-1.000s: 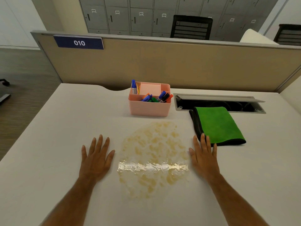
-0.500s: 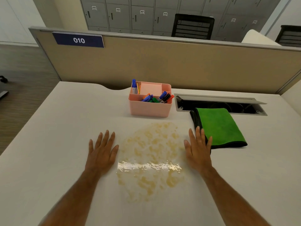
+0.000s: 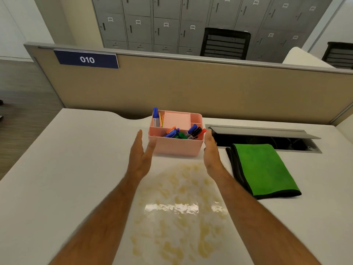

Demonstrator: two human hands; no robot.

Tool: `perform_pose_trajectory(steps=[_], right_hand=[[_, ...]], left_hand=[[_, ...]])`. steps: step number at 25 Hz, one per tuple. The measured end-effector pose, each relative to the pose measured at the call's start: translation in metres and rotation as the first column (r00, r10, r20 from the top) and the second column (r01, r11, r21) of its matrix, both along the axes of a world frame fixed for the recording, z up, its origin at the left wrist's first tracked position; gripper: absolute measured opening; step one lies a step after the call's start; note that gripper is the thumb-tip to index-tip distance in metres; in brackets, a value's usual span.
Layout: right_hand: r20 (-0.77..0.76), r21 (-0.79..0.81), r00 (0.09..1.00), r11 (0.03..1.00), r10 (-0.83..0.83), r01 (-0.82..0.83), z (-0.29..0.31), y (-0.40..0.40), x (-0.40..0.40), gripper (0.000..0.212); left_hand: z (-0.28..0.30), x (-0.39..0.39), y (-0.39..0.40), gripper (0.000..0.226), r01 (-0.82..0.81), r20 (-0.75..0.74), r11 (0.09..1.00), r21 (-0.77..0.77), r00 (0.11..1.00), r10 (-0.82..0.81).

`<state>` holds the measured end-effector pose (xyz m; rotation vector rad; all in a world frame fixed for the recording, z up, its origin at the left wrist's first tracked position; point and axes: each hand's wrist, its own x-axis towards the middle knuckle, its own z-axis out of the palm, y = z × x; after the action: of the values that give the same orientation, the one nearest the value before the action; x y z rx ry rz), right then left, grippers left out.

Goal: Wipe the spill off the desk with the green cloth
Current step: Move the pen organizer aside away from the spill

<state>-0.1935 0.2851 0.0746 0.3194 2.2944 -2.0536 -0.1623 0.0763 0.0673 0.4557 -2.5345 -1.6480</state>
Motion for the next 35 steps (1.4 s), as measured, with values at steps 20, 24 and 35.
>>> perform_pose_trajectory(steps=[20, 24, 35], right_hand=[[0.001, -0.299, 0.999, 0.953, 0.054, -0.051, 0.005, -0.047, -0.023, 0.091], [-0.013, -0.317, 0.993, 0.941, 0.118, -0.116, 0.018, -0.083, -0.025, 0.091], [0.002, -0.331, 0.967, 0.913, 0.255, -0.240, 0.020, -0.193, -0.024, 0.095]], left_hand=[[0.017, -0.037, -0.006, 0.085, -0.151, -0.039, 0.913, 0.378, 0.983, 0.179], [0.025, -0.042, -0.043, 0.072, -0.242, -0.010, 0.884, 0.401, 0.963, 0.269], [0.027, -0.042, -0.150, 0.091, -0.431, 0.013, 0.843, 0.321, 0.892, 0.452]])
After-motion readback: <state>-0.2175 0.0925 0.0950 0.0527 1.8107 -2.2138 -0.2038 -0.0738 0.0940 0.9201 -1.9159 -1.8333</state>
